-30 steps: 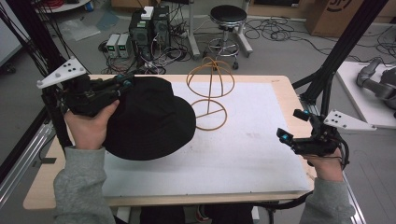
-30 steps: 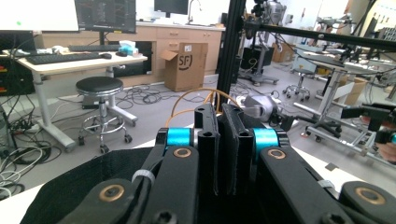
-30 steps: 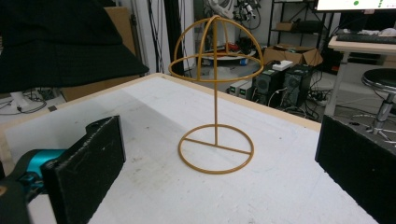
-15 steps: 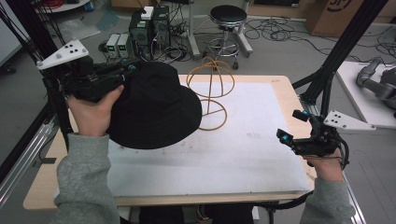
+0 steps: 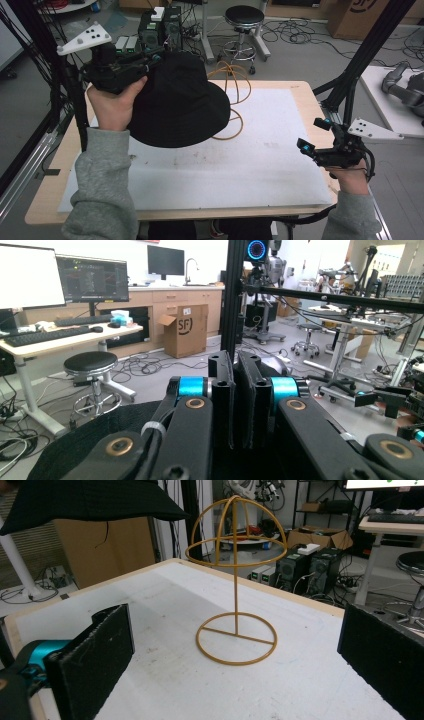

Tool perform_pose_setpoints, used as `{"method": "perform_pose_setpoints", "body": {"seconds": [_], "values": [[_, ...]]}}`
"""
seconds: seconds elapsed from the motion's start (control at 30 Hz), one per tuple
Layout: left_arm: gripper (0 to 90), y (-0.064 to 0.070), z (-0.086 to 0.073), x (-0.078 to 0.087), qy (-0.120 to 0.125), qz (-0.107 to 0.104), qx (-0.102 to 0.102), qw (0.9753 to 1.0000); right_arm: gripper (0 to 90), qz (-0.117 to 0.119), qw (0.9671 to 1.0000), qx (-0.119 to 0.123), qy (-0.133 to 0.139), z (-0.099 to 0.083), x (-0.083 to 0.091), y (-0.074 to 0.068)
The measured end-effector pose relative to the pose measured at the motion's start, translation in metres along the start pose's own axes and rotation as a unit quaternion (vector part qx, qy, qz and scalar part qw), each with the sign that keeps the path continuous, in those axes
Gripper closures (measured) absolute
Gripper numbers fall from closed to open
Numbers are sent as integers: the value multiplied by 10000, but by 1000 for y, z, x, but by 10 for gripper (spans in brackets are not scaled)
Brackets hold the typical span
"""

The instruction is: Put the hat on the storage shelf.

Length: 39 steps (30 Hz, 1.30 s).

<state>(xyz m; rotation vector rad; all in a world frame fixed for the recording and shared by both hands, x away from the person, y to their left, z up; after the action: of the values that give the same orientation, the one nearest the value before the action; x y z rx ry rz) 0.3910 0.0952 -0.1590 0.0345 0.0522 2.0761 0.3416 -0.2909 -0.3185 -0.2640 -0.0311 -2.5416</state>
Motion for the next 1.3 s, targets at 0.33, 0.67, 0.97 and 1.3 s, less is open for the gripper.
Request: {"method": "perform_pose_setpoints", "body": {"seconds": [0.33, 0.67, 0.97, 1.3], "values": [[847, -1, 16, -21, 68, -86, -148, 9998, 11, -36, 10000, -47, 9, 0, 3, 3], [846, -4, 29, -46, 155, -197, -332, 9991, 12, -37, 10000, -61, 6, -2, 2, 5], [846, -10, 29, -72, 127, -324, -371, 9987, 11, -91, 9999, -111, -1, -3, 8, 9], [847, -20, 22, -99, 79, -419, -314, 9986, 12, -157, 9998, -140, -38, -8, 17, 14]]}}
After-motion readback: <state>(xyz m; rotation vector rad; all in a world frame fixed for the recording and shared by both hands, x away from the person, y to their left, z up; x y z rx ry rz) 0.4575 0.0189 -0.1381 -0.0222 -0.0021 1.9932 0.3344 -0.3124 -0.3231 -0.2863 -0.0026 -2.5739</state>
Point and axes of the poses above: each handheld gripper's, and its own axes: x roughly backward along the jaws, z roughly out of its top, y roughly to its right, the point moved 9 cm from there along -x, roughly forward along the jaws, and after that the axes turned 13 degrees about -z, right-handed, at the moved point
